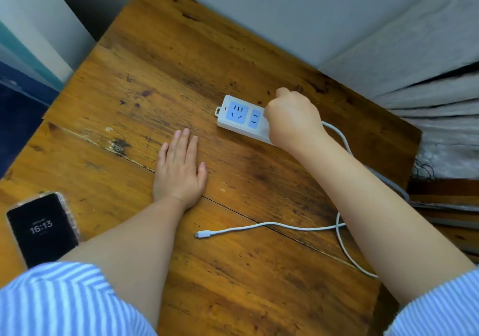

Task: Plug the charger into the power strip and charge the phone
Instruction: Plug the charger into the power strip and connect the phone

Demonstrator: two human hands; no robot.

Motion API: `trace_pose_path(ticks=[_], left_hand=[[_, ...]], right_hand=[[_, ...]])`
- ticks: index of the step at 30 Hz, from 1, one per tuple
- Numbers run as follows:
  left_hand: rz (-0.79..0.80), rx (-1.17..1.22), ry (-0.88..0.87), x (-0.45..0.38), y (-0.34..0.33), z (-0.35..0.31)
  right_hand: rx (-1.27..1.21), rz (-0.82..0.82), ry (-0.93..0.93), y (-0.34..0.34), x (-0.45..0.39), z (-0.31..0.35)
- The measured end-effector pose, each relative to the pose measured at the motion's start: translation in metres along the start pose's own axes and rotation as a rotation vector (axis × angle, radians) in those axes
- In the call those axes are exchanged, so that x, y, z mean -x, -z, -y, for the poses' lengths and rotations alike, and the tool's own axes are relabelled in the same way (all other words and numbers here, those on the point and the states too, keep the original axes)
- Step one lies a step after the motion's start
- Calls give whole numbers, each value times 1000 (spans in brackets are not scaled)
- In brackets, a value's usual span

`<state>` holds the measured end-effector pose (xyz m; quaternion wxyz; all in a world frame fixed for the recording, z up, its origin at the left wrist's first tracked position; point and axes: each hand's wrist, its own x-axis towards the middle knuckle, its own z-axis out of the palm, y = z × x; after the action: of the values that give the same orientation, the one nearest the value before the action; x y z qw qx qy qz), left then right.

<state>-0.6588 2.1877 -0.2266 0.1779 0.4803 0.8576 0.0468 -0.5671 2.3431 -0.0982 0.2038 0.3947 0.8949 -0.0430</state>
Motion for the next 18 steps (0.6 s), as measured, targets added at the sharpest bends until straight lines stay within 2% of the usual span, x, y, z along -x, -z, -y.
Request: trace_pose_path(ticks=[18], left_hand=[[-22, 10, -6, 0, -1, 0]], right_hand=[[58, 79, 36, 2, -16, 14]])
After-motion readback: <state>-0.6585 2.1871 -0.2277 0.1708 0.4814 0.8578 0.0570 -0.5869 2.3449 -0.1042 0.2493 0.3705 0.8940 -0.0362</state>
